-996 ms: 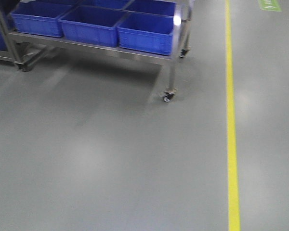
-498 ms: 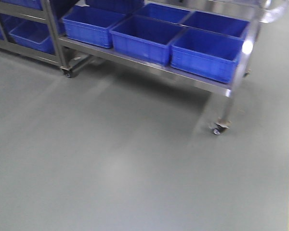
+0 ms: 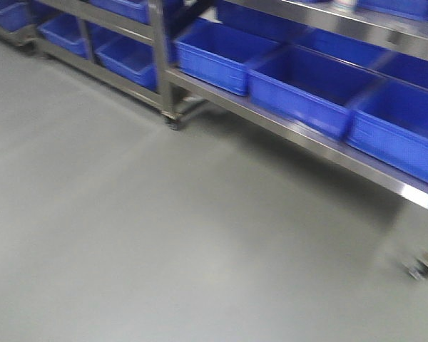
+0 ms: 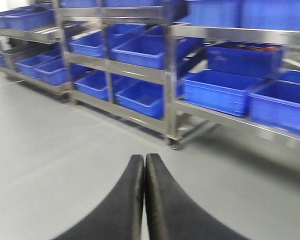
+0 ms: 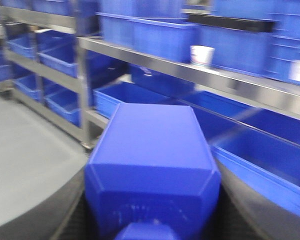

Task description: Pour parts from conveyor to right shelf

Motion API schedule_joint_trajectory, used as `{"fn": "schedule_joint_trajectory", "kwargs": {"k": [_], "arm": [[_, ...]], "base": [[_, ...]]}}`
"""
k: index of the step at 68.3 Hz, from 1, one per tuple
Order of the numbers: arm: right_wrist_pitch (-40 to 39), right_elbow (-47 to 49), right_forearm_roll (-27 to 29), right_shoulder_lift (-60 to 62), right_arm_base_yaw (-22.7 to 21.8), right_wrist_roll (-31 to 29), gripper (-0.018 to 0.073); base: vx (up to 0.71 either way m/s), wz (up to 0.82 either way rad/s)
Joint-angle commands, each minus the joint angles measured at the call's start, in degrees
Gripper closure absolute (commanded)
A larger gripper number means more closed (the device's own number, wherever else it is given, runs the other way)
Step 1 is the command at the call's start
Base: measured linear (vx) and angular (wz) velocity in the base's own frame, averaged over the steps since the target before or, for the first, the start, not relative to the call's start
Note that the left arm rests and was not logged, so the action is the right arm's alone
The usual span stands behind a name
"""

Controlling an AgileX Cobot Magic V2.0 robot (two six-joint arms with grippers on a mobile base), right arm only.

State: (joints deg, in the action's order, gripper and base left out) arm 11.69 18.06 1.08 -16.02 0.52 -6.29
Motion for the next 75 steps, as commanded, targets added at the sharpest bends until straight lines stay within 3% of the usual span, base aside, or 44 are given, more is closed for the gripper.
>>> {"fn": "schedule_joint_trajectory", "kwargs": {"k": [1,75], "arm": [[-4.49,1.57,-0.57,-0.49,0.02,-0.64,0.0565],[-4.29,1.57,-0.57,-0.49,0.02,-0.64,0.0565]], "base": [[0.58,0.58],[0.61,0.49]]}}
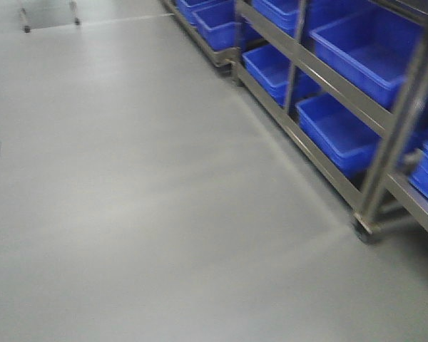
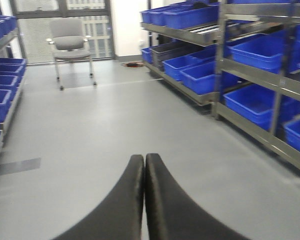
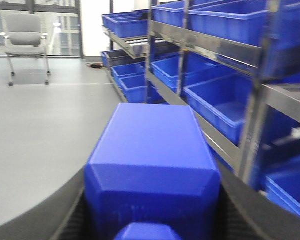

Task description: Pour parts from conveyor to right shelf

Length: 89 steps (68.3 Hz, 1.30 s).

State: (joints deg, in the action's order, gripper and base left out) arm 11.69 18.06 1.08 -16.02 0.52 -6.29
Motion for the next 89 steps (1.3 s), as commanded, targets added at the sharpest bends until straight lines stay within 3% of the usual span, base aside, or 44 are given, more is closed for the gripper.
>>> {"fn": "schedule_joint_trajectory", "kwargs": {"k": [1,89], "arm": [[-4.29,1.57,-0.57,-0.49,0.02,-0.64,0.0565],[-4.48,1.57,-0.57,-0.49,0.02,-0.64,0.0565]], "base": [[0.61,0.32],[0.6,0.2]]}}
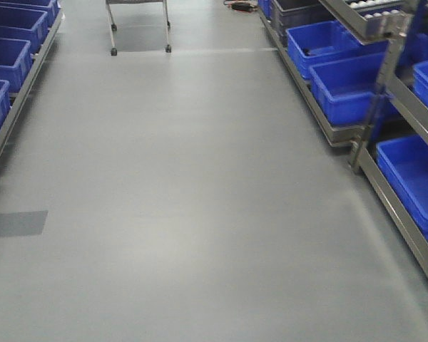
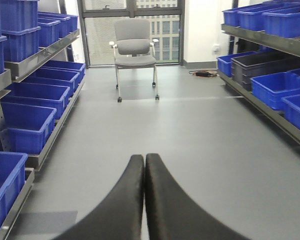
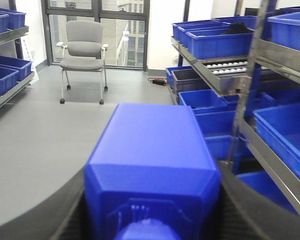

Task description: Pour parts from conveyor to right shelf

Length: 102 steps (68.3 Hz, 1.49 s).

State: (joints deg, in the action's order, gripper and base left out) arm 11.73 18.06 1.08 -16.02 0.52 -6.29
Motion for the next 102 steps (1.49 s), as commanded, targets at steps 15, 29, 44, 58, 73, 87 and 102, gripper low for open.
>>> {"fn": "schedule_joint_trajectory", "kwargs": {"k": [15,29,44,58,73,87,102], "arm": [[-4.53,1.57,-0.57,-0.49,0.02,-0.64,0.0565],[-4.53,1.57,-0.57,-0.49,0.02,-0.64,0.0565],[-4.53,1.57,-0.57,-0.49,0.02,-0.64,0.0565],[-4.53,1.57,-0.57,-0.49,0.02,-0.64,0.0565],[-4.53,1.57,-0.57,-0.49,0.02,-0.64,0.0565],[-4.37,1.57,-0.57,-0.49,0.02,-0.64,0.0565],[-4.37,1.57,-0.57,-0.49,0.02,-0.64,0.0565]], "base": [[0.54,0.16],[0.52,0.13],[0.5,0.07],[0.44,0.06],[0.33,0.35],[0.23,0.68],[0.2,0.83]]}}
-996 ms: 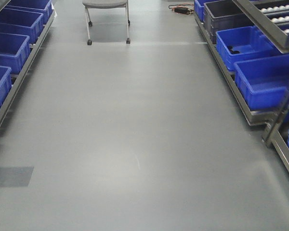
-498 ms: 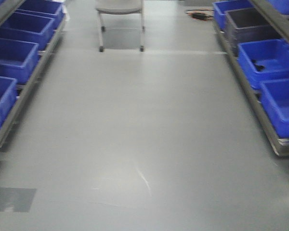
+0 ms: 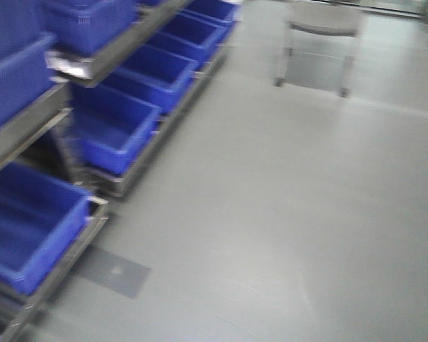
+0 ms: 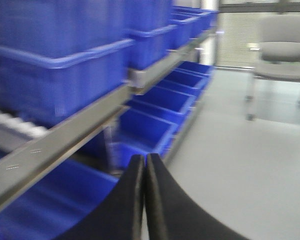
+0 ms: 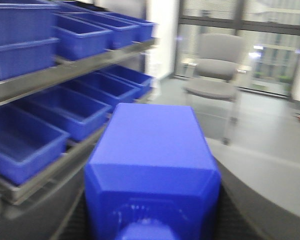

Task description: Pour parts from conveyor to right shelf

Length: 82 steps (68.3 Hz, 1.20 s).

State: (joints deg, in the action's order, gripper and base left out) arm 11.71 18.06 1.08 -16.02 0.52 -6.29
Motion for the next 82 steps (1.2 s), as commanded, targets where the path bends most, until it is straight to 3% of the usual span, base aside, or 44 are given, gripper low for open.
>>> {"fn": "schedule_joint_trajectory", "kwargs": {"k": [1,82], "arm": [[-4.35,1.57,-0.57,-0.49,0.02,-0.64,0.0565],[-4.48,1.57,-0.57,-0.49,0.02,-0.64,0.0565]], "base": [[0.21,0.82],[0.18,0.69]]}}
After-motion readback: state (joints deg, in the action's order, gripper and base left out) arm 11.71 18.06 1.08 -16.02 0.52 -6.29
